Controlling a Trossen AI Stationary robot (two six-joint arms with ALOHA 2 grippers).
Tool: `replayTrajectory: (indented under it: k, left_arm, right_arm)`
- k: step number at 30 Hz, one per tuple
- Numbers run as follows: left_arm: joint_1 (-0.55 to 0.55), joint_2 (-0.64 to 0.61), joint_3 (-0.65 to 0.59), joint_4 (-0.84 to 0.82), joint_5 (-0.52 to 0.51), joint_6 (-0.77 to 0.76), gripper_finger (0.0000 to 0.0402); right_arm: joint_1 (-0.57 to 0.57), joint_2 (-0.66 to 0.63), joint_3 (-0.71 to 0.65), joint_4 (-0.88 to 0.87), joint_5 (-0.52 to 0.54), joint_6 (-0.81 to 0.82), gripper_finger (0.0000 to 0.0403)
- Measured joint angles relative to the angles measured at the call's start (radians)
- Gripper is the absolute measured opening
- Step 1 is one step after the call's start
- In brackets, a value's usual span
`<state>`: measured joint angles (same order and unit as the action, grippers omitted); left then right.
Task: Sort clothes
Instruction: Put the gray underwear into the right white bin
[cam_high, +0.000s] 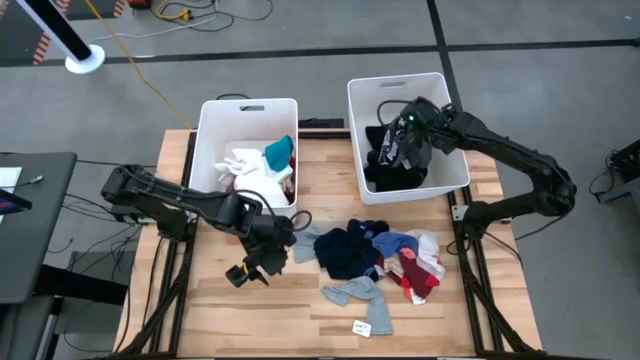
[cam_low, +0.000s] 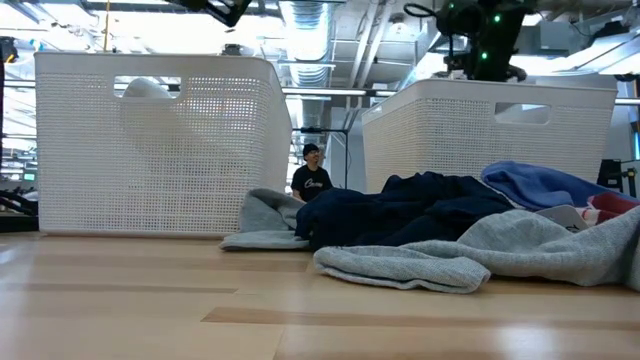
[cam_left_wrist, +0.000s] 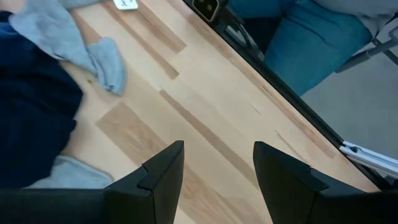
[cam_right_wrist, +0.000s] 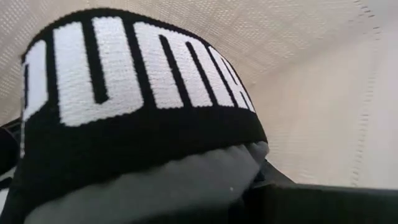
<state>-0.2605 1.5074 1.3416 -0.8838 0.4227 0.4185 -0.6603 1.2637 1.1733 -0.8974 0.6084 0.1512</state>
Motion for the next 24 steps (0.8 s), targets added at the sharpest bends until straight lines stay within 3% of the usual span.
replayTrajectory:
  k: [24]
  left_arm:
    - [-0.056, 0.0, -0.02, 0.046, -0.009, -0.049, 0.0188]
  right_arm:
    - [-0.015, 0.0, -0.29, 0.32, -0.139, -0.092, 0.0011]
